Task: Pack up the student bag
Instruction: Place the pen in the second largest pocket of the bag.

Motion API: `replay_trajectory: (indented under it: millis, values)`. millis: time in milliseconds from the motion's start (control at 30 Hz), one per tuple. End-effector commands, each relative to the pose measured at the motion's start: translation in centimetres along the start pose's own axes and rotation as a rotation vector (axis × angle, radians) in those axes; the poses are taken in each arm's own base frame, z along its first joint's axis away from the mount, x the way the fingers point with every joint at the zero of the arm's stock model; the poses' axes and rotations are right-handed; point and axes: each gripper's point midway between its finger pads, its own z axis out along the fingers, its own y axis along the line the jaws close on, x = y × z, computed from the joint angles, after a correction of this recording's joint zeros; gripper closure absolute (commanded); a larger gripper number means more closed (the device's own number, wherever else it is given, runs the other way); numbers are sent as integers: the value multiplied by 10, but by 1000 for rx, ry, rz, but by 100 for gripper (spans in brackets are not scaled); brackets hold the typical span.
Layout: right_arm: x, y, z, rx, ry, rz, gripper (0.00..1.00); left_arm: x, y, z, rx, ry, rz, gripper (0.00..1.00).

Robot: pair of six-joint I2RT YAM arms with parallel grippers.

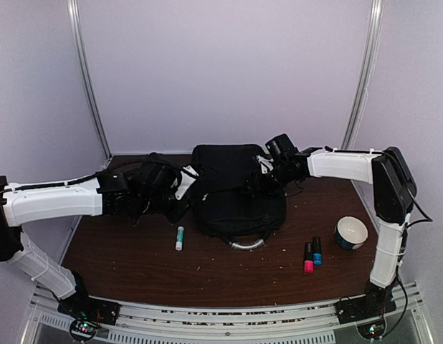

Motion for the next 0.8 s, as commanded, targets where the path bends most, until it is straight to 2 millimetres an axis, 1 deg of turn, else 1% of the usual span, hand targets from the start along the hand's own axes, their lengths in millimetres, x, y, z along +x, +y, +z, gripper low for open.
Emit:
replay_trajectory:
  millis: [0, 100, 133, 167, 233, 267, 300, 333, 433, 467, 500, 567, 600, 700, 767]
  values:
    - [-4, 11, -47, -14, -29, -72, 0, -11, 7, 2, -25, -42, -36, 51]
    - [3, 10, -57, -16, -10, -87, 0, -12, 7, 4, -25, -40, -29, 51]
    - [6, 6, -60, -12, -8, -92, 0, -13, 7, 5, -28, -42, -28, 51]
    - [10, 1, -62, -1, -5, -94, 0, -14, 8, 5, -31, -42, -24, 51]
    - [10, -16, -69, 68, -22, -121, 0, -16, 12, 3, -51, -46, -19, 51]
    - [9, -21, -73, 98, -27, -147, 0, -16, 15, 2, -64, -47, -19, 51]
    - [7, -20, -76, 92, -15, -179, 0, -17, 18, 1, -77, -48, -21, 51]
    - [5, -13, -79, 62, -3, -236, 0, -17, 21, 1, -90, -49, -25, 51]
    - [0, 9, -89, -20, 19, -500, 0, -16, 28, 1, -110, -53, -48, 49]
    - [0, 7, -88, -14, 27, -586, 0, -16, 29, 2, -112, -55, -58, 48]
    - [-1, 1, -85, 22, 38, -671, 1, -15, 28, 3, -104, -60, -62, 48]
    - [4, -10, -80, 54, 76, -852, 8, -15, 23, 5, -80, -68, -59, 49]
    - [3, -15, -78, 74, 80, -958, 9, -15, 21, 6, -70, -68, -57, 49]
    - [9, -25, -72, 102, 113, -1201, 13, -14, 18, 7, -53, -65, -56, 49]
    - [8, -29, -68, 123, 128, -1306, 15, -13, 19, 7, -55, -66, -53, 49]
